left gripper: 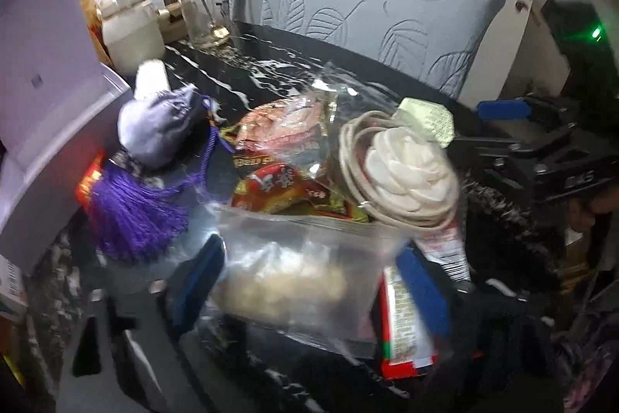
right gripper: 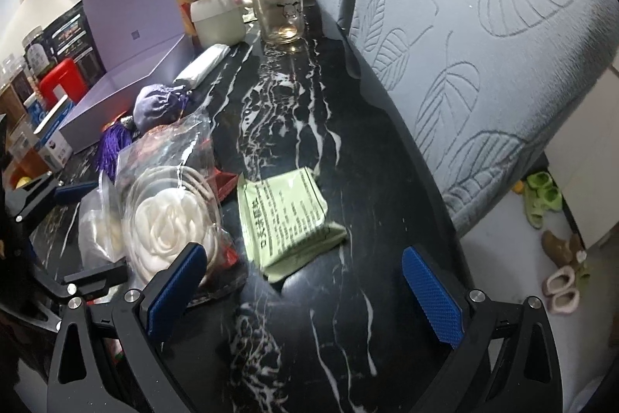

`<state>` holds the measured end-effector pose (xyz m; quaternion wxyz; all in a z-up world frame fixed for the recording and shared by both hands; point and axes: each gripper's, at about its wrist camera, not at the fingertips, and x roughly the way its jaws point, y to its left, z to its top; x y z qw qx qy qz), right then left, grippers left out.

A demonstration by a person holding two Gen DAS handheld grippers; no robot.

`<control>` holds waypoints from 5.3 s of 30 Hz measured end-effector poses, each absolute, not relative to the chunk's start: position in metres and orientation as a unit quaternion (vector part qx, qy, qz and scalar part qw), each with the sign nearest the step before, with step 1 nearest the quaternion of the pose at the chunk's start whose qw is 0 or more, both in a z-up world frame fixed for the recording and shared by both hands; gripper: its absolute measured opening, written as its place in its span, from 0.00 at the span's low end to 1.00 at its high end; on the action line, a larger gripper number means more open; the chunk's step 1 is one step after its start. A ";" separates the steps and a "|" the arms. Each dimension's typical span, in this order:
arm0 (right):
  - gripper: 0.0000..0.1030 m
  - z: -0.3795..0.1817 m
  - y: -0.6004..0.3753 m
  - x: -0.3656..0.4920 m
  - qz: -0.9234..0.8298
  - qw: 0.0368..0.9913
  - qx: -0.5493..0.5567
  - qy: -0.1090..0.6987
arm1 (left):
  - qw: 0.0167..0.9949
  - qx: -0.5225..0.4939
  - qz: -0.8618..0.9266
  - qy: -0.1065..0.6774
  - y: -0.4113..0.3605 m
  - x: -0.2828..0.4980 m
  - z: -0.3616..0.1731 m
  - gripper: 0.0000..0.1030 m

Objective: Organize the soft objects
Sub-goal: 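Reach the left tool to the clear nut bag while the right tool reaches the green sachet, then close the left tool on the nut bag while the right tool grasps the green sachet, then carry the nut bag and green sachet into the lavender box and release both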

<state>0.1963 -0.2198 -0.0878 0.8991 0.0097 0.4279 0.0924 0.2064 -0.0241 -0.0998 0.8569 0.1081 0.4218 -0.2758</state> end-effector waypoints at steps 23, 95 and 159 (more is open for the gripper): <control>0.53 -0.096 -0.195 0.221 0.087 0.889 -0.062 0.445 | 0.866 -0.006 -0.233 0.442 0.012 0.198 -0.093 0.56; 0.41 0.017 -0.023 0.166 0.311 0.900 -0.074 0.297 | 0.953 -0.076 -0.024 0.294 0.171 0.133 0.023 0.56; 0.42 0.007 0.095 0.461 0.261 0.895 -0.161 0.323 | 0.934 -0.033 0.066 0.349 0.222 0.417 0.008 0.56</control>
